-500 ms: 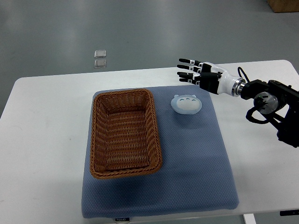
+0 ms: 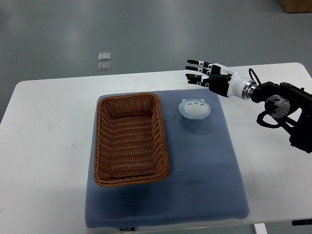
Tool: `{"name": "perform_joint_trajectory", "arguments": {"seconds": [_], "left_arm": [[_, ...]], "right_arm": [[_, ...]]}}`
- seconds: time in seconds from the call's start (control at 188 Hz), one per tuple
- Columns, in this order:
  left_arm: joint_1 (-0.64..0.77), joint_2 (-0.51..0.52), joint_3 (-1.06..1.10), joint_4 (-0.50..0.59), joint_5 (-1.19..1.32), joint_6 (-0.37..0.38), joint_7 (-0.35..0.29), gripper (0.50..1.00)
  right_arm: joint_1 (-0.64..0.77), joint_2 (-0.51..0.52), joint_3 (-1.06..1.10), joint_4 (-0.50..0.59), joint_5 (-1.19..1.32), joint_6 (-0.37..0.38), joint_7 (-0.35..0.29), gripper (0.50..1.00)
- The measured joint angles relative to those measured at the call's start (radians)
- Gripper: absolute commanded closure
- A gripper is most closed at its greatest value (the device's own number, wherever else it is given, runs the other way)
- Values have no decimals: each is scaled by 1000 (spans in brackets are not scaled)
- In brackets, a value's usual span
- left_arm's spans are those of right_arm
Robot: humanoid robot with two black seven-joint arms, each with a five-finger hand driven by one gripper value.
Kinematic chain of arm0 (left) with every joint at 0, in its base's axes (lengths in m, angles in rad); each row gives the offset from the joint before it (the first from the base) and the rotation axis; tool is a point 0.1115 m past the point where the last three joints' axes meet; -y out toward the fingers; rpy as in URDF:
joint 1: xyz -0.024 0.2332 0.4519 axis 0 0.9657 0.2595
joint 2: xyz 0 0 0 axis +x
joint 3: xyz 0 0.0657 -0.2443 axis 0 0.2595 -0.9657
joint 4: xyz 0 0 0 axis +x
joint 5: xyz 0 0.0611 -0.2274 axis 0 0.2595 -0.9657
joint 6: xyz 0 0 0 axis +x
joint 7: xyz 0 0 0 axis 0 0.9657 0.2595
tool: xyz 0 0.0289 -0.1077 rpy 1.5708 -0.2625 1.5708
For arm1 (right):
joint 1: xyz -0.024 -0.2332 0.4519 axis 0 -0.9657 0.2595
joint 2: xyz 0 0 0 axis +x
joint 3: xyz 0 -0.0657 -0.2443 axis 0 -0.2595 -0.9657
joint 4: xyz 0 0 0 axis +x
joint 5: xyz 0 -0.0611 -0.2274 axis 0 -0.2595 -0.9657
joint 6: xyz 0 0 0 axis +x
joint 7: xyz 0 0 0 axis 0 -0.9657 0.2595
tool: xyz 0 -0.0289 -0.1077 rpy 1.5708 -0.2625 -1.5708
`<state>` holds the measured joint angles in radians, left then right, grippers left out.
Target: Place blue toy in brown basket
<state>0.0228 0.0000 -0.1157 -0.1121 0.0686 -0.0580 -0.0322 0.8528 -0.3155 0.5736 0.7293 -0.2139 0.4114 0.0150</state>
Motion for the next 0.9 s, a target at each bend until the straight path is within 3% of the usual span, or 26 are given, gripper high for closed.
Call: {"name": "perform_joint_trajectory", "arguments": {"seconds": [0.17,0.618,0.9], "left_arm": [[0,0,0,3,0,3,0,500],[0,0,1,0,0,3,0,500],[-1,0,1,-1,0,3,0,500]], "right_arm": [[5,-8,4,13,-175,5,27,585],[29,-76,-4,129,-900,19,233,583],[65,-89,-55,142,-1078,-21,273,585]]}}
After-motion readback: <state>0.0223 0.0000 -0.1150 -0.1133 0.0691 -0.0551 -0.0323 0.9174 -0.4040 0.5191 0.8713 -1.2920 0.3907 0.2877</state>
